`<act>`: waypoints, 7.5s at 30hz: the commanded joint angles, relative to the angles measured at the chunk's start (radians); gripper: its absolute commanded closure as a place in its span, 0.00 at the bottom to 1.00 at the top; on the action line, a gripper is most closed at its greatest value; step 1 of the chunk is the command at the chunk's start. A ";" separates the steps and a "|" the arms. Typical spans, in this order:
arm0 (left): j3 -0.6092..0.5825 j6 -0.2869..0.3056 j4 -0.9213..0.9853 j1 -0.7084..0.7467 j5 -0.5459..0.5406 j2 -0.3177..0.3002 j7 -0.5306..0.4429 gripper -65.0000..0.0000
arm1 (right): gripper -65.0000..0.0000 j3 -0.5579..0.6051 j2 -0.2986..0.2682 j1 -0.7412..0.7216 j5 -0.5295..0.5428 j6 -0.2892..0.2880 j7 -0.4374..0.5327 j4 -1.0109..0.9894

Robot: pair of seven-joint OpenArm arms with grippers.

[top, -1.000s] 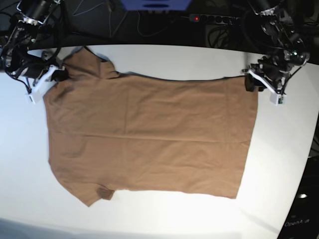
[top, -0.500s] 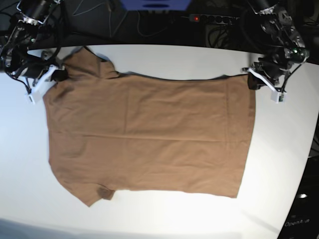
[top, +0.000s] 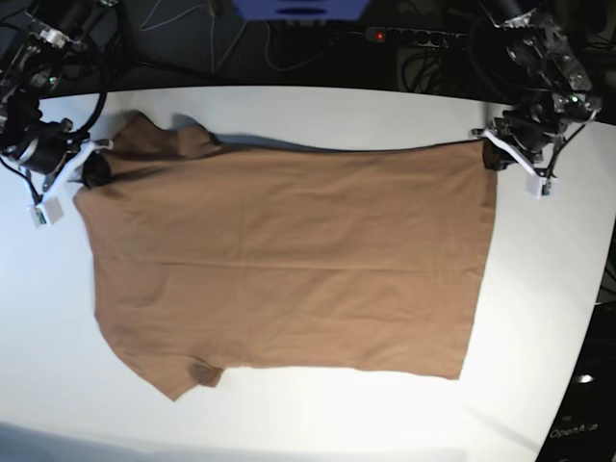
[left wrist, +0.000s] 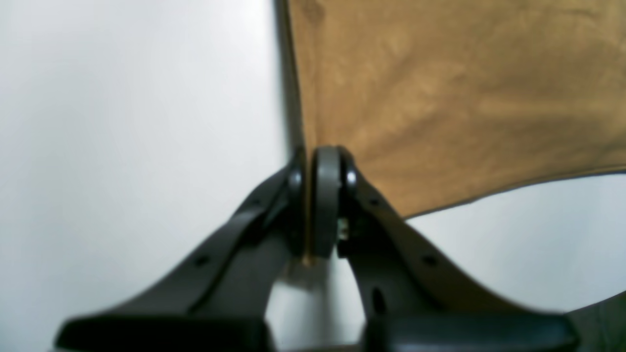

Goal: Fold the T-shirt properly
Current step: 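Lift the shirt edge with both grippers and fold it across the body, then lower the folded edge and open both grippers, then grasp the folded shirt edge with both grippers and drag it toward the robot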

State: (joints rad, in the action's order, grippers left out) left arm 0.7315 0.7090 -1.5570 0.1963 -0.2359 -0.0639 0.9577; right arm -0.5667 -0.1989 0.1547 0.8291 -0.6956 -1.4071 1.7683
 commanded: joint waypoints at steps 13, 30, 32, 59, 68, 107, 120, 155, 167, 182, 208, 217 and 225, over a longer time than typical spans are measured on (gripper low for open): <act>0.052 -0.011 -0.155 -0.079 0.036 -0.035 0.165 0.95 | 0.99 -0.005 -0.035 -0.039 0.020 -0.003 0.011 0.086; 0.044 -0.011 -0.145 -0.271 0.037 -0.032 0.215 0.95 | 0.99 -0.003 -0.037 -0.126 0.019 -0.003 0.011 0.084; 0.043 -0.011 -0.144 -0.288 0.037 -0.030 0.214 0.95 | 0.99 -0.003 -0.037 -0.143 0.019 -0.003 0.011 0.084; -0.033 -0.011 -0.144 -0.464 0.037 -0.072 0.203 0.95 | 0.99 0.228 -0.043 -0.317 -0.152 -0.003 0.025 0.078; -0.071 -0.011 -0.119 -0.484 0.037 -0.101 0.200 0.95 | 0.99 0.287 -0.043 -0.369 -0.322 -0.003 0.085 0.072; -0.191 -0.011 0.224 -0.513 0.037 -0.147 -0.059 0.94 | 0.90 0.431 -0.089 -0.449 -0.423 -0.003 0.335 -0.259; -0.186 -0.011 0.191 -0.487 0.031 -0.147 -0.058 0.17 | 0.00 0.423 -0.089 -0.444 -0.417 -0.003 0.337 -0.259; -0.252 -0.011 0.390 -0.737 0.037 -0.150 -0.116 0.20 | 0.27 0.661 -0.096 -0.989 -0.617 -0.003 0.720 -1.045; -0.324 -0.011 0.605 -0.734 0.037 -0.167 -0.243 0.20 | 0.12 0.690 -0.124 -1.053 -0.623 -0.003 0.915 -1.318; -0.326 -0.011 0.830 -0.713 0.037 -0.164 -0.421 0.75 | 0.83 0.689 -0.132 -0.869 -0.621 -0.003 0.998 -1.315; -0.323 -0.011 0.981 -0.519 0.037 -0.176 -0.581 0.85 | 0.88 0.684 -0.185 -0.688 -0.623 -0.003 1.067 -1.315; -0.321 -0.011 0.979 -0.478 0.031 -0.199 -0.543 0.85 | 0.89 0.683 -0.190 -0.616 -0.621 -0.003 1.070 -1.313; -0.318 -0.011 0.642 -0.369 0.028 -0.179 -0.328 0.85 | 0.89 0.621 -0.204 -0.465 -0.618 -0.003 1.050 -1.105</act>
State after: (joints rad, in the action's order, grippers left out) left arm 0.4164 0.7284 -0.9249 -0.1829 -0.2886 -0.2386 0.5446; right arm 0.0483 -0.3862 -0.3294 0.3210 -0.7269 -0.2153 0.6827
